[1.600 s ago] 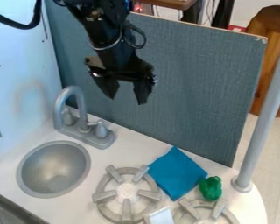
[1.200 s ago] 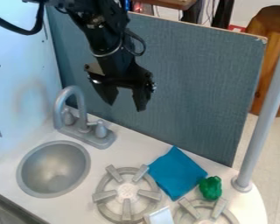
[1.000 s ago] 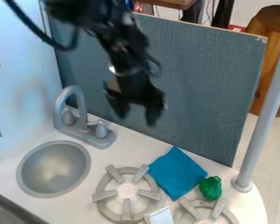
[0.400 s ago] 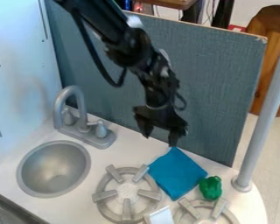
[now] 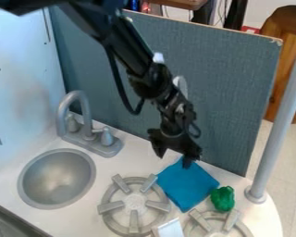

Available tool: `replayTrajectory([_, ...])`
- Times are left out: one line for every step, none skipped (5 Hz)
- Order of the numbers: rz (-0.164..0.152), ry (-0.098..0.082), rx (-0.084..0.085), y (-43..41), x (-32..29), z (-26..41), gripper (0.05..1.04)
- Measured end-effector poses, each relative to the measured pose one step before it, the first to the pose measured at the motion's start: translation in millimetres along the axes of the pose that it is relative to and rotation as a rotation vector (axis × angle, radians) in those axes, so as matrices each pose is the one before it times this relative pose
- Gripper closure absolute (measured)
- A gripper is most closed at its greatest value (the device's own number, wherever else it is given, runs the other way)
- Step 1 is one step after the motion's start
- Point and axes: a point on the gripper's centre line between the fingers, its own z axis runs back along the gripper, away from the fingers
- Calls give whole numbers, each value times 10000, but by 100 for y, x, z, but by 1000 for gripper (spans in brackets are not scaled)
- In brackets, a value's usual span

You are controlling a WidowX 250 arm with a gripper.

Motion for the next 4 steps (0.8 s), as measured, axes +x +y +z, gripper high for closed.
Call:
replayTrajectory([-175, -26, 98, -86, 307, -2622, 83])
replayTrajectory([26, -170, 140, 41, 755, -801, 83])
replayTrajectory([184, 304, 143, 44, -323, -1511, 83])
replayTrajectory([-13, -48, 44, -14, 393, -366, 83])
